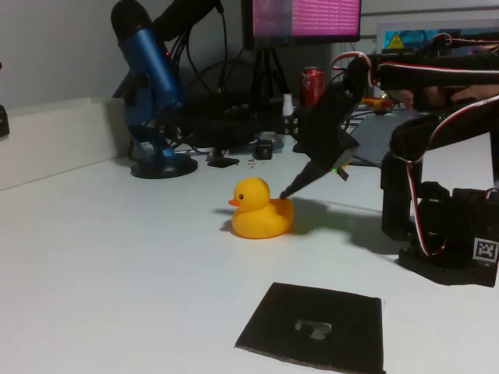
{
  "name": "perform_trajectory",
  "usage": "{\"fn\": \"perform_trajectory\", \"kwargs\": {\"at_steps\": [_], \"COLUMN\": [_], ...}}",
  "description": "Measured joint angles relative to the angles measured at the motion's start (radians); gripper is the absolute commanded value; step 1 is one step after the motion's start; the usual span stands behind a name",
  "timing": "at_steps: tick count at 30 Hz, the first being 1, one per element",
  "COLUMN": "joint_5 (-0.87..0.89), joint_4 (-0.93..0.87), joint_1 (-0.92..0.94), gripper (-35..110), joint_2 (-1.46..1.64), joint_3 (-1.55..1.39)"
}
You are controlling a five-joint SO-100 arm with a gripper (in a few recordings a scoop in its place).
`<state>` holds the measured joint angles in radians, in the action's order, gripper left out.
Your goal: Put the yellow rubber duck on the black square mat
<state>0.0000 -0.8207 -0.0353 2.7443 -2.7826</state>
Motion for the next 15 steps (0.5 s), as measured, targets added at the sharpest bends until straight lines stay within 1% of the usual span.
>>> {"fn": "perform_trajectory", "kwargs": {"at_steps": [15], "joint_5": [0.0], "joint_4": [0.0], "joint_1": [0.0], "gripper": [52], "joint_2": [-0.281], "joint_3": [0.16]}}
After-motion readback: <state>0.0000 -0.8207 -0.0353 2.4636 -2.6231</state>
